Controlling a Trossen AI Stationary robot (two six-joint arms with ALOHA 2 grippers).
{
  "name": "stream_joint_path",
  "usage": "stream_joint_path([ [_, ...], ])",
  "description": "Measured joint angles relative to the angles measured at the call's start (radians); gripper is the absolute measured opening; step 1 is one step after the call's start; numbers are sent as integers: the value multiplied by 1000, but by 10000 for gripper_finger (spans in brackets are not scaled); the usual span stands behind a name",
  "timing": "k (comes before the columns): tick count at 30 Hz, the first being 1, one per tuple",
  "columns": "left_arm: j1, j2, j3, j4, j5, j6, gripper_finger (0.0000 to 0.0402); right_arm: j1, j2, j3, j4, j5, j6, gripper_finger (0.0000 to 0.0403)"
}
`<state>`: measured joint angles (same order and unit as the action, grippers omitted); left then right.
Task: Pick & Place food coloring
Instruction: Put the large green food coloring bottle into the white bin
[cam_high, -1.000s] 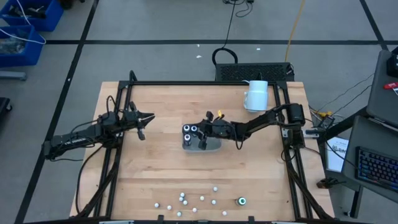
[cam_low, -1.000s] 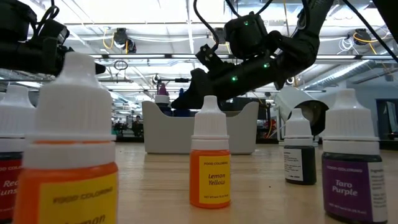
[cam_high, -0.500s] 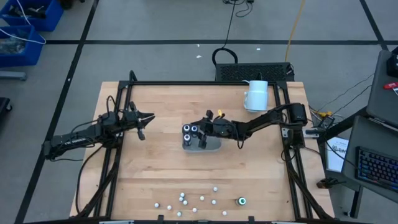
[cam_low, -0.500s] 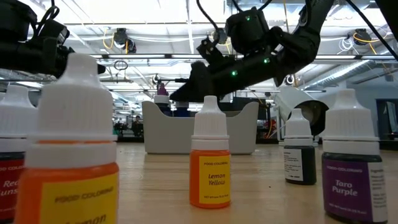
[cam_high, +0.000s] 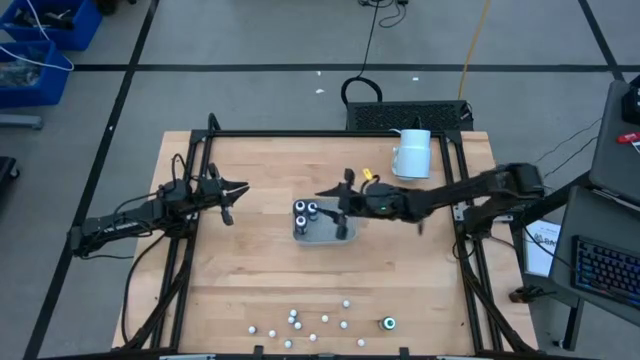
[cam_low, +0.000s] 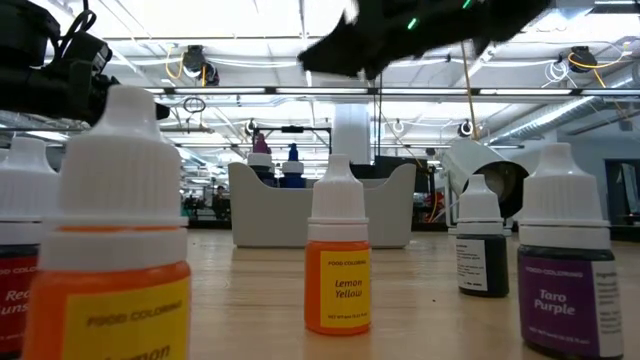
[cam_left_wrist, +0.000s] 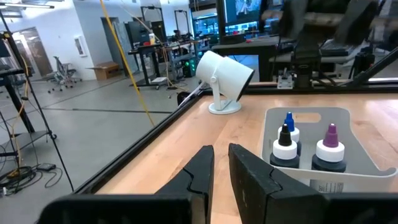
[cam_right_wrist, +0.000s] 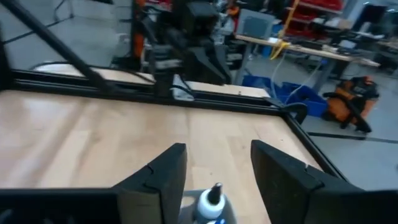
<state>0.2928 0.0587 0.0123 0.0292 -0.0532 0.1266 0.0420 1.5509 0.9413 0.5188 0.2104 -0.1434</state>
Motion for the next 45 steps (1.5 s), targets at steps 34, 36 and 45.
stream_joint_path([
  [34,0,0,0,-4,0,-8,58,456,-503,-770,341,50,165,0],
  [36,0,0,0,-4,0,-8,58,470,-490,-793,378,49,168,0],
  [45,0,0,0,-8,0,-26,58,541,-255,-744,481,51,226,0],
])
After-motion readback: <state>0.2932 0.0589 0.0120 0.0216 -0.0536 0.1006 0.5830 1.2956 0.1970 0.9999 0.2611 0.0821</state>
